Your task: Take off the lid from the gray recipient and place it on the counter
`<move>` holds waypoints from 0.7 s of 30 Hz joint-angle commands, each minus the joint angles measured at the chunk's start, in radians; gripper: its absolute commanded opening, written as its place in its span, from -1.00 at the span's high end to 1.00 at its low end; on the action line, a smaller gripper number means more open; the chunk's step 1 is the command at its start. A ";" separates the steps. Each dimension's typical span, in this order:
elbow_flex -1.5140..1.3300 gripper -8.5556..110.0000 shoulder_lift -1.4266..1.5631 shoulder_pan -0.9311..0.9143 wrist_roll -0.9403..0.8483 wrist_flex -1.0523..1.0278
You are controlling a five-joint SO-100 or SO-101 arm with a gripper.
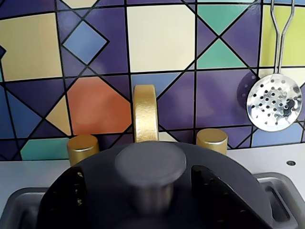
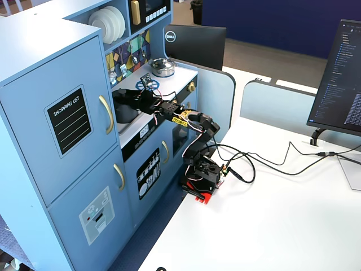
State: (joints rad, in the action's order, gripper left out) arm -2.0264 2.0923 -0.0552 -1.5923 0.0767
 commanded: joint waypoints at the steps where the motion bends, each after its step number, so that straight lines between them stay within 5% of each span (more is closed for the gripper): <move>1: 0.089 0.54 -0.040 0.005 -0.011 0.040; 6: 0.089 0.86 -0.060 0.012 0.000 0.061; 21: 0.091 0.86 0.032 0.020 -0.051 0.091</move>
State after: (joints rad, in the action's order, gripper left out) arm -1.9942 2.0448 -0.0476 -1.6260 0.1488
